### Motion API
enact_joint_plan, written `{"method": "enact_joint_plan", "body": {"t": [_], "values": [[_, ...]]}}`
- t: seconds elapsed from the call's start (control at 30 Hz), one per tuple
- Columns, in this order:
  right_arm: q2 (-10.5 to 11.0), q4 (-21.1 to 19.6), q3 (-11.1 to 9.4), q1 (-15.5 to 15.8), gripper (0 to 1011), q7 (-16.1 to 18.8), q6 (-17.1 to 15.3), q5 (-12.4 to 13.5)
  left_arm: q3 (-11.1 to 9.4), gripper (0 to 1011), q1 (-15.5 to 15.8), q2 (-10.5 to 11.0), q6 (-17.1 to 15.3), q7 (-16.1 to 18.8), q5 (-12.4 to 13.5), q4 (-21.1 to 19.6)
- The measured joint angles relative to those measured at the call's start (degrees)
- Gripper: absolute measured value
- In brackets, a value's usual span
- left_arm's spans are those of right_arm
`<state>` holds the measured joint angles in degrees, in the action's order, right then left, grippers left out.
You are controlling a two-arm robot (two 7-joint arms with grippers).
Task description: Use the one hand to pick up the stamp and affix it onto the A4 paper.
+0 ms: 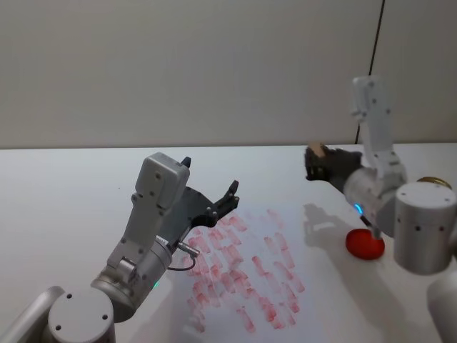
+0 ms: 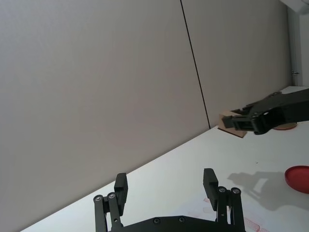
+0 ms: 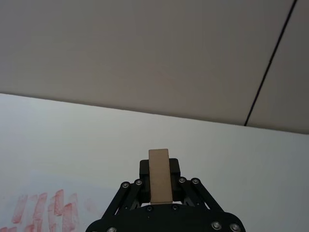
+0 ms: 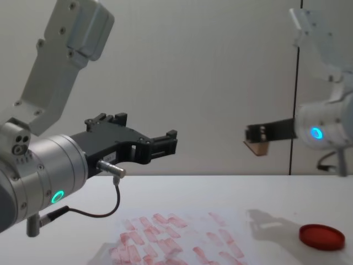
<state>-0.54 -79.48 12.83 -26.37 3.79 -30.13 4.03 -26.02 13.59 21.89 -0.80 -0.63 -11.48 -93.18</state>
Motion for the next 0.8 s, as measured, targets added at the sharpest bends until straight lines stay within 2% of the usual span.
{"method": "enact_joint_plan", "body": {"t": [0.37, 0.8], "values": [[2.09, -4.42, -1.84, 4.73, 219, -2.5, -4.92, 2.61, 0.0, 993, 0.0, 0.0, 0.0, 0.0, 0.0, 0.0], [3.14, -5.7, -2.86, 7.7, 219, -3.99, -8.04, 3.87, 0.0, 993, 0.0, 0.0, 0.0, 0.0, 0.0, 0.0]]}}
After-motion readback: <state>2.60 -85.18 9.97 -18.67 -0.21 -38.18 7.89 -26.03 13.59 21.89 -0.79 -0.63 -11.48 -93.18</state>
